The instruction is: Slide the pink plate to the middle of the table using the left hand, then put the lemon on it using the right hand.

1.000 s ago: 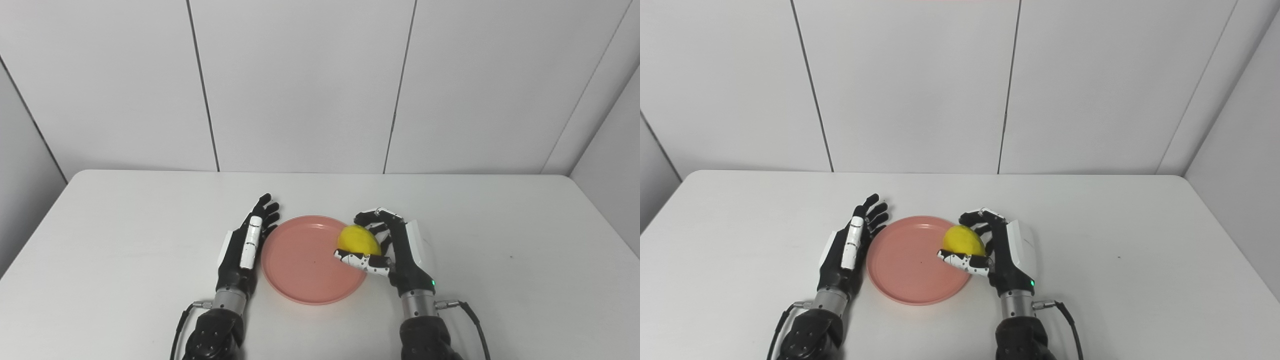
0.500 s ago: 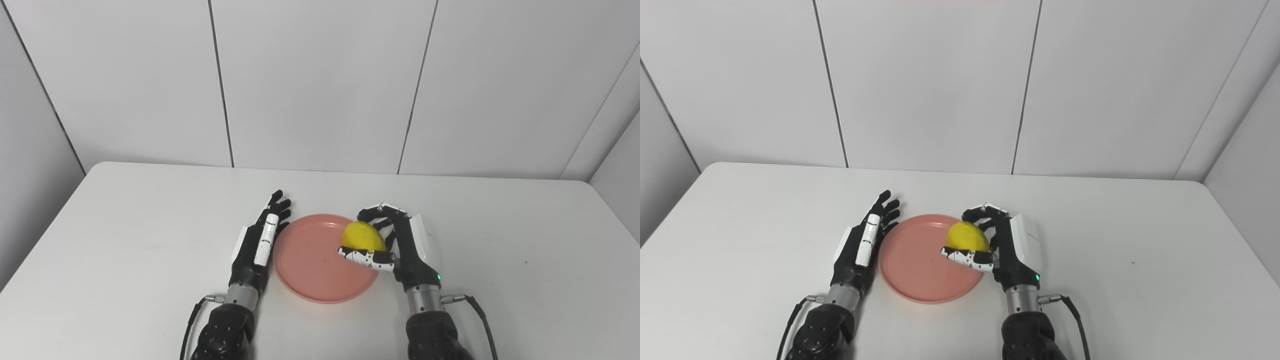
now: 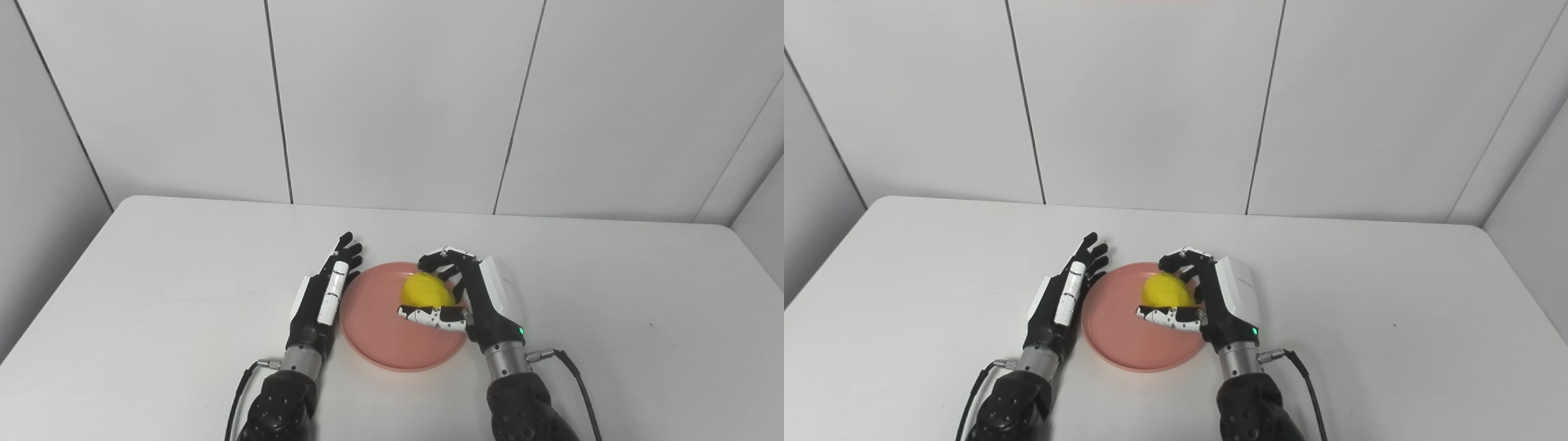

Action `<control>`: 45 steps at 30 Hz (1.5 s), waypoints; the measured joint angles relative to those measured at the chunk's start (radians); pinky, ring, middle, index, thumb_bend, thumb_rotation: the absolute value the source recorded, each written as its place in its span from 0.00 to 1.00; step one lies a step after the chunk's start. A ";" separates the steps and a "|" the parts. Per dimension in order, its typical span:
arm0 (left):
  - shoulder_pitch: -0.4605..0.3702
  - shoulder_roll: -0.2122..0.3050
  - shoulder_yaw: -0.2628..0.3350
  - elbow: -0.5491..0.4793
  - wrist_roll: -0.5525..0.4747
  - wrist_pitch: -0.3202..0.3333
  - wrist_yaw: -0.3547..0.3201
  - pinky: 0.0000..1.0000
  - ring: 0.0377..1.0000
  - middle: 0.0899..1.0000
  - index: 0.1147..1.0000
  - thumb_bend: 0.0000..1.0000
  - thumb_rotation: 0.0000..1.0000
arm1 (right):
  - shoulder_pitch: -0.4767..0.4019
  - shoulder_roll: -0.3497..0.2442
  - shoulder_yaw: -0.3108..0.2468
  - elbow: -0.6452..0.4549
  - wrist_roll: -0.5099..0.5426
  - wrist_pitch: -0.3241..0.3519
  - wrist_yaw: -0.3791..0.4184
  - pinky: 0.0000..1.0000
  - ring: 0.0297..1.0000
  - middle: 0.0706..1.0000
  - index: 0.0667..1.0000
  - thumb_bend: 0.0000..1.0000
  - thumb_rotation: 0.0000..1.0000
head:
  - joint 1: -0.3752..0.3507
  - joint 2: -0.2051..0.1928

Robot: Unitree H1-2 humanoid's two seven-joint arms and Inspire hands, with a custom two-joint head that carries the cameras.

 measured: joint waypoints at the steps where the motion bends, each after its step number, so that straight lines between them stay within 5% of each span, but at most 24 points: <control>1: 0.000 0.000 0.000 0.000 0.000 -0.001 0.000 0.90 0.92 0.92 0.92 0.54 1.00 | -0.005 0.000 0.005 0.002 -0.002 0.000 0.003 0.25 0.35 0.41 0.49 0.51 0.00 | 0.000 0.000; 17: 0.000 0.000 -0.012 0.001 0.024 -0.009 0.023 0.88 0.92 0.91 0.91 0.52 1.00 | -0.043 0.006 0.072 0.095 -0.066 0.000 0.026 0.26 0.34 0.42 0.50 0.51 0.00 | -0.003 0.005; 29: -0.001 0.000 -0.011 0.002 0.021 -0.008 0.022 0.89 0.91 0.91 0.92 0.54 1.00 | -0.060 0.005 0.082 0.145 -0.088 -0.035 -0.007 0.39 0.40 0.48 0.48 0.51 0.00 | -0.009 0.006; 31: -0.001 0.000 -0.011 0.002 0.021 -0.008 0.023 0.88 0.91 0.90 0.91 0.54 1.00 | -0.061 0.005 0.087 0.149 -0.101 -0.036 -0.019 0.47 0.43 0.49 0.45 0.51 0.00 | -0.008 0.008; 33: -0.001 0.000 -0.010 0.002 0.021 -0.008 0.023 0.87 0.91 0.90 0.90 0.54 1.00 | -0.061 0.003 0.091 0.150 -0.111 -0.037 -0.025 0.55 0.59 0.49 0.44 0.52 0.00 | -0.008 0.008; 35: -0.001 0.000 -0.011 0.002 0.021 -0.008 0.023 0.87 0.91 0.91 0.90 0.55 1.00 | -0.061 -0.002 0.099 0.150 -0.125 -0.042 -0.039 0.62 0.67 0.66 0.46 0.51 0.11 | -0.009 0.008; 40: -0.001 0.000 -0.012 0.002 0.025 -0.008 0.025 0.86 0.90 0.91 0.89 0.54 1.00 | -0.059 -0.010 0.103 0.150 -0.139 -0.056 -0.054 0.69 0.75 0.76 0.46 0.51 0.14 | -0.011 0.008; 41: -0.001 0.000 -0.012 0.002 0.026 -0.008 0.028 0.86 0.90 0.91 0.89 0.54 1.00 | -0.057 -0.011 0.102 0.150 -0.139 -0.057 -0.058 0.72 0.78 0.78 0.61 0.58 0.17 | -0.011 0.008; 45: -0.001 -0.001 -0.011 0.002 0.025 -0.008 0.031 0.85 0.88 0.89 0.88 0.56 1.00 | -0.043 -0.013 0.101 0.147 -0.142 -0.057 -0.061 0.81 0.83 0.83 0.75 0.64 0.27 | -0.014 0.009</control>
